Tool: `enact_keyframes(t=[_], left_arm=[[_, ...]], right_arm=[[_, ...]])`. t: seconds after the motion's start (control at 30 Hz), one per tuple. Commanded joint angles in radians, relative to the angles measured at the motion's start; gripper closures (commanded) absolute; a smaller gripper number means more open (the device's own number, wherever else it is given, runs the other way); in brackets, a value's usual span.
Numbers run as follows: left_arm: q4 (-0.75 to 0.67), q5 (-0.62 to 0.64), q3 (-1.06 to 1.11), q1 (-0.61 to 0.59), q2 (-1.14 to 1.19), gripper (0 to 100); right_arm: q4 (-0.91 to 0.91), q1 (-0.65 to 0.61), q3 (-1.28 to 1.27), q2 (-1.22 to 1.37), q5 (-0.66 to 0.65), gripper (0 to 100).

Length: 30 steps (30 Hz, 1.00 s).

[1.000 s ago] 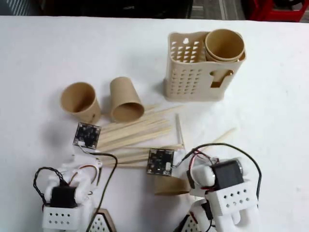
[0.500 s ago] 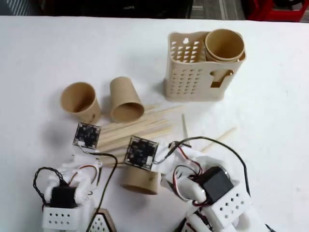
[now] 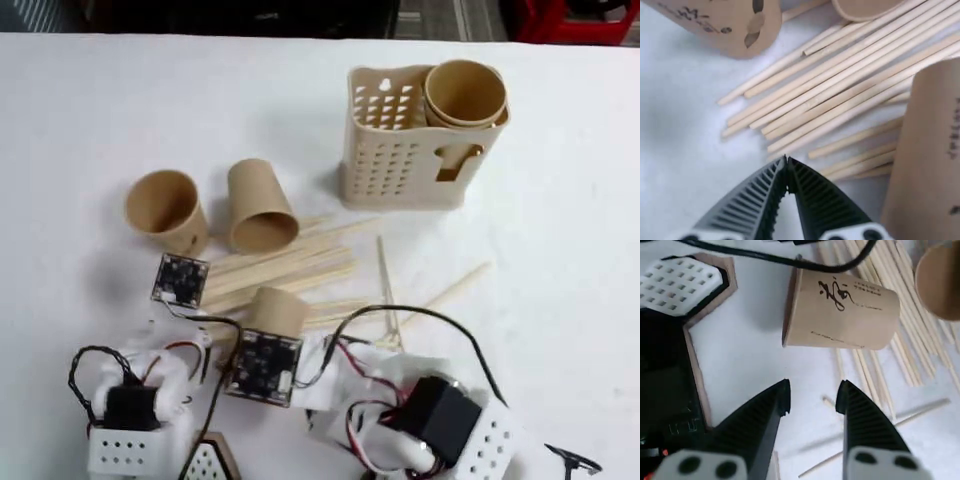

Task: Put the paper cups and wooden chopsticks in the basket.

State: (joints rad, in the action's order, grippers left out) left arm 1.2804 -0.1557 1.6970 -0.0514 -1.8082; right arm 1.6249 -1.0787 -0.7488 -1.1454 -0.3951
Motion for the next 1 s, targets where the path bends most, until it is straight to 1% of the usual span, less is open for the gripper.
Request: enact_keyframes(t=[0.0,0.1,0.23,0.47,0.67,0.73,0.83,0.97], left_arm=[[0.002,0.003,-0.012,-0.074,-0.013,97],[0.000,0.003,-0.029,-0.128,-0.013,97],[0.000,0.003,-0.037,-0.151,-0.013,97],[0.000,0.003,-0.031,-0.153,-0.013,97],[0.000,0.003,-0.017,-0.150,-0.013,97],[0.000,0.003,-0.017,-0.150,-0.013,97],[0.000,0.003,-0.015,-0.150,-0.013,97],[0.000,0.003,-0.015,-0.150,-0.013,97]], right_arm=[[-0.108,-0.053,-0.040,-0.005,0.044,83.7],[-0.226,-0.074,-0.141,-0.005,0.051,83.7],[-0.341,-0.096,-0.212,-0.004,0.051,83.6],[-0.367,-0.148,-0.255,-0.004,0.051,83.6],[-0.437,-0.142,-0.373,-0.004,0.046,83.6],[-0.446,-0.119,-0.376,-0.004,0.041,83.6],[-0.470,-0.044,-0.374,-0.005,0.028,83.6],[-0.470,0.084,-0.379,-0.005,-0.101,83.6]])
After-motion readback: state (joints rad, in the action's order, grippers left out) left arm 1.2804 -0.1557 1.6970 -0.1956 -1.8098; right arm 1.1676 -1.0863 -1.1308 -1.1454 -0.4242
